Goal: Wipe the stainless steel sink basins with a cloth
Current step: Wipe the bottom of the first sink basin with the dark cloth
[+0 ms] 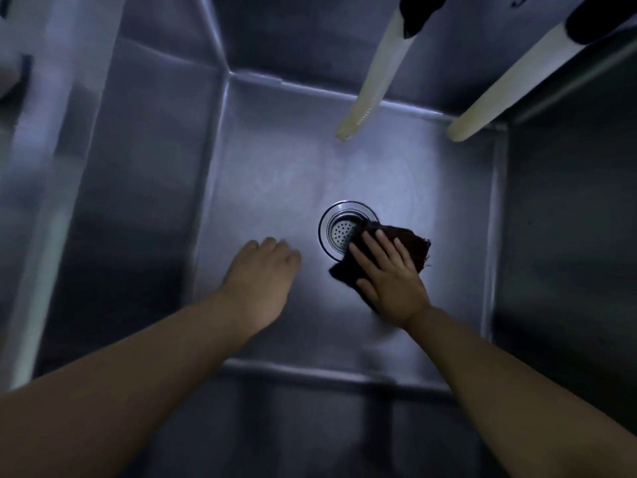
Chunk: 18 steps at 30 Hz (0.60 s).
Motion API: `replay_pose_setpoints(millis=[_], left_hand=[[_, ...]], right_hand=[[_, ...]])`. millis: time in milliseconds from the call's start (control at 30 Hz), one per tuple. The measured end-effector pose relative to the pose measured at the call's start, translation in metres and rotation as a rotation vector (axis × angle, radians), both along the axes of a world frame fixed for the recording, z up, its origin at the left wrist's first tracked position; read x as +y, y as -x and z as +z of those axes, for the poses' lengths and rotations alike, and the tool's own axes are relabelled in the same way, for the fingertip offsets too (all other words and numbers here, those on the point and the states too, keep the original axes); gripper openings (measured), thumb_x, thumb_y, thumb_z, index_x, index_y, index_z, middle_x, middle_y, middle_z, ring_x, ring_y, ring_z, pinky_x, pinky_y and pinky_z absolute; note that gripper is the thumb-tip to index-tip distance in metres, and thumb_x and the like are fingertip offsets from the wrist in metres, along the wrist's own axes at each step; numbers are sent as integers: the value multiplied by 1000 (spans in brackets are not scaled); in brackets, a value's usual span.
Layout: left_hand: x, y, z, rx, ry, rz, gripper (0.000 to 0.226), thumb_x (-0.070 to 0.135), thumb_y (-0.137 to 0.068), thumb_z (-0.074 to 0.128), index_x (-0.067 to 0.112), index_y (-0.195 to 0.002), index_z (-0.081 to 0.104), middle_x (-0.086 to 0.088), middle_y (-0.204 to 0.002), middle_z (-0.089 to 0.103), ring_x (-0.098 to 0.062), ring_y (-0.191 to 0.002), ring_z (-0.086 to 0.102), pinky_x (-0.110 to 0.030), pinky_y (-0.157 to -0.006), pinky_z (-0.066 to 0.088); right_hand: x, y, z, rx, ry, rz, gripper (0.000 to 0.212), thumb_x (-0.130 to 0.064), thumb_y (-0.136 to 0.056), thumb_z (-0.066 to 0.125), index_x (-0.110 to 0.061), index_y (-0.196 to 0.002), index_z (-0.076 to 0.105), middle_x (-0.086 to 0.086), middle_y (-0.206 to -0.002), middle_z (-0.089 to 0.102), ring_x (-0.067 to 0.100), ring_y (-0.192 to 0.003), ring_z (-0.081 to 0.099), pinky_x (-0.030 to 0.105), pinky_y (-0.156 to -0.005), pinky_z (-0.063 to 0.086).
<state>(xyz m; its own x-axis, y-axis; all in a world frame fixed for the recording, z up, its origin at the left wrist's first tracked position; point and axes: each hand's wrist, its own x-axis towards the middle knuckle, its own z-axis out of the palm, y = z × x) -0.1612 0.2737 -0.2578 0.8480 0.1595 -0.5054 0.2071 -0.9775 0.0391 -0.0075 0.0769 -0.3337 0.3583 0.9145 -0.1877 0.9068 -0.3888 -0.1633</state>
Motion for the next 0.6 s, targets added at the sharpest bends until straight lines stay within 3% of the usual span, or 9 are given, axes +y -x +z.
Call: replay_pose_setpoints(millis=[100, 233, 367, 467, 533, 600], left_hand=[[-13, -19, -21, 6, -1, -19, 74, 25, -88, 50, 13, -149, 10, -13, -157, 6, -29, -140, 17, -41, -110, 21], [-14, -38, -34, 60, -11, -10, 83, 33, -91, 49, 21, -150, -8, -12, -156, -21, -30, -145, -14, -53, -116, 3], [-7, -52, -42, 130, -3, 14, 97, 40, -83, 61, 28, -149, -8, -11, -154, -27, -32, -142, -23, -64, -111, 0], [-3, -59, -49, 167, 42, 57, 106, 44, -76, 69, 34, -149, -8, -11, -153, -29, -33, -141, -24, -66, -109, 4], [-3, -61, -51, 169, 57, 66, 109, 44, -73, 72, 36, -148, -6, -11, -153, -31, -33, -141, -25, -67, -108, 5], [-3, -61, -51, 169, 65, 70, 106, 42, -73, 73, 36, -148, -3, -10, -152, -31, -33, -141, -26, -66, -108, 5]], right_hand=[[30, -4, -7, -3, -105, -313, 44, -33, -91, 53, -23, -133, 55, 20, -145, 41, 38, -131, 33, 48, -109, 22], [52, 4, -10, -53, -211, -549, 40, -24, -78, 73, -17, -117, 65, 20, -116, 57, 40, -98, 53, 47, -85, 42], [66, 9, -6, -147, -175, -547, 17, -17, -68, 80, -10, -77, 67, 14, -85, 59, 35, -74, 55, 39, -65, 45], [85, 1, -2, -130, -195, -500, 20, 3, -53, 79, -5, -55, 60, 14, -67, 57, 31, -60, 55, 32, -52, 42], [96, -3, -1, -109, -214, -487, 22, 9, -45, 76, -3, -49, 57, 14, -59, 56, 30, -54, 55, 28, -46, 41], [98, -3, -3, 18, -251, -571, 15, 6, -57, 74, 0, -55, 61, 14, -65, 59, 32, -62, 58, 30, -47, 44]])
